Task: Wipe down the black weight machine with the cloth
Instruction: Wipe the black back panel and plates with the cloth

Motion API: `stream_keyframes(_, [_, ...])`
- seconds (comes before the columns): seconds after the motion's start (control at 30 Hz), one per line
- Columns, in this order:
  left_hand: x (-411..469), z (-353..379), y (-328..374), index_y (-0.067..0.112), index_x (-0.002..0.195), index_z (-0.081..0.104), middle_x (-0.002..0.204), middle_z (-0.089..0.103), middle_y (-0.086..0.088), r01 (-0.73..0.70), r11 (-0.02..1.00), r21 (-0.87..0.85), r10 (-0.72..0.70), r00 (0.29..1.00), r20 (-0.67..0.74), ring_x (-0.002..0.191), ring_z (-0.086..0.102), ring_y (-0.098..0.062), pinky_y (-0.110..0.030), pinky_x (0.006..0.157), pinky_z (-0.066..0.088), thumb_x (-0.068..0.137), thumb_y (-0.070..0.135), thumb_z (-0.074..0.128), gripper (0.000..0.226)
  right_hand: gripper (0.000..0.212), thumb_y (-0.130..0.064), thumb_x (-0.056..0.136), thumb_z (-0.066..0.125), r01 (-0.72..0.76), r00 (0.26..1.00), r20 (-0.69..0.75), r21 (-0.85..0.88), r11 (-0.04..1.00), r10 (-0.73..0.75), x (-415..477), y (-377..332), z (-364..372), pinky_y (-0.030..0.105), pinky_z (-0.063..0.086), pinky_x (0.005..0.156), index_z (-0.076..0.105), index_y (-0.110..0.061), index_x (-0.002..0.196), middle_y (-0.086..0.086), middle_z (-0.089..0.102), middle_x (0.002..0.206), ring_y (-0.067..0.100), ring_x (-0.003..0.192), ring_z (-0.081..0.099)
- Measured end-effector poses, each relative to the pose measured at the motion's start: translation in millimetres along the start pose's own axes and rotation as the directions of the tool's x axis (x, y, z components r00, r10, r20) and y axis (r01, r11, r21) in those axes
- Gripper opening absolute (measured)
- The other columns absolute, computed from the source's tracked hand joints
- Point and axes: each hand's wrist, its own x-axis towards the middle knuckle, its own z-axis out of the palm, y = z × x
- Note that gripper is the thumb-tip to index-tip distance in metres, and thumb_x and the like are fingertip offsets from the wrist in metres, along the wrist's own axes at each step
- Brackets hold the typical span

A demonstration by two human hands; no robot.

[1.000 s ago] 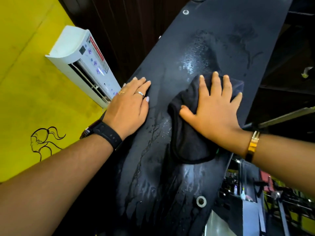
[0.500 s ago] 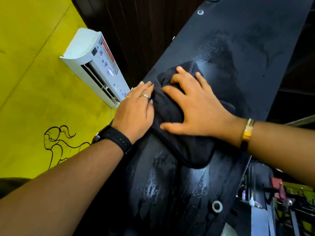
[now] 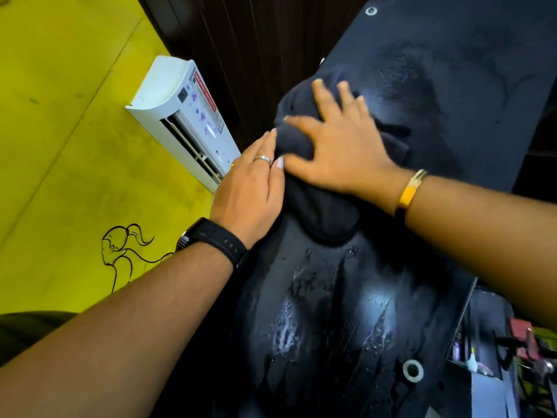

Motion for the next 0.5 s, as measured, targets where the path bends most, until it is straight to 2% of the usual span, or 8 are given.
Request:
stream_keyframes(0.07, [-0.7, -0.5, -0.9, 0.002, 0.145, 0.04, 0.147, 0.045, -0.015, 0.04, 0.999, 0.002, -0.04, 0.999, -0.021, 0.135, 0.042, -0.024, -0.026, 0.11, 0.027, 0.097, 0.03, 0.032, 0.056, 0.081, -0.071, 0.073, 0.021, 0.139, 0.99, -0.004, -0.036, 0.99, -0.139, -8.9, -4.4, 3.3, 0.058, 0.012, 0.115, 0.045, -0.035, 0.141, 0.014, 0.016, 0.16, 0.046, 0.144, 0.014])
stream_keyframes(0.13, [-1.2, 0.3, -2.2, 0.002, 0.145, 0.04, 0.146, 0.045, -0.015, 0.038, 0.999, 0.015, -0.038, 0.999, -0.023, 0.135, 0.042, -0.026, -0.027, 0.11, 0.027, 0.097, 0.031, 0.032, 0.056, 0.079, -0.07, 0.074, 0.02, 0.16, 0.987, 0.011, -0.047, 0.986, -0.159, -1.4, 9.3, 1.0, 0.059, 0.014, 0.114, 0.044, -0.035, 0.141, 0.01, 0.018, 0.16, 0.042, 0.144, 0.017])
stream_keyframes(0.27, [-1.6, 1.3, -4.0, 0.003, 0.144, 0.041, 0.146, 0.046, -0.013, 0.016, 0.999, 0.028, -0.017, 1.0, 0.016, 0.136, 0.042, -0.024, -0.025, 0.111, 0.026, 0.098, 0.031, 0.032, 0.055, 0.057, -0.057, 0.091, 0.042, -0.047, 0.999, 0.003, -0.002, 0.999, 0.047, 26.6, 38.9, -3.9, 0.056, 0.012, 0.116, 0.044, -0.03, 0.141, 0.009, 0.013, 0.161, 0.041, 0.145, 0.012])
stream_keyframes(0.37, [-0.2, -0.9, -4.8, 0.004, 0.145, 0.04, 0.147, 0.045, -0.013, 0.03, 0.999, 0.034, -0.03, 1.0, -0.003, 0.137, 0.041, -0.024, -0.021, 0.111, 0.023, 0.099, 0.033, 0.03, 0.056, 0.057, -0.053, 0.09, 0.043, -0.146, 0.988, -0.05, -0.044, 0.988, 0.144, 20.2, 22.5, 3.2, 0.059, 0.011, 0.114, 0.045, -0.026, 0.14, 0.013, 0.012, 0.161, 0.046, 0.144, 0.012])
stream_keyframes(0.4, [0.5, -2.6, -5.2, 0.003, 0.145, 0.041, 0.147, 0.046, -0.014, 0.025, 0.999, 0.039, -0.025, 1.0, -0.013, 0.137, 0.041, -0.025, -0.02, 0.111, 0.023, 0.099, 0.034, 0.029, 0.056, 0.06, -0.054, 0.086, 0.04, -0.117, 0.991, -0.079, -0.075, 0.99, 0.111, 9.3, 9.7, 6.2, 0.06, 0.013, 0.113, 0.047, -0.026, 0.138, 0.015, 0.015, 0.16, 0.048, 0.142, 0.015])
stream_keyframes(0.5, [2.1, -8.7, -2.8, 0.001, 0.143, 0.042, 0.146, 0.046, -0.017, -0.013, 0.999, 0.047, 0.015, 0.999, -0.033, 0.136, 0.041, -0.026, -0.024, 0.112, 0.023, 0.098, 0.042, 0.022, 0.064, 0.065, -0.055, 0.08, 0.035, 0.116, 0.983, -0.132, -0.097, 0.989, -0.128, -28.8, -12.2, 13.3, 0.063, 0.024, 0.109, 0.055, -0.024, 0.133, 0.018, 0.03, 0.154, 0.052, 0.136, 0.029])
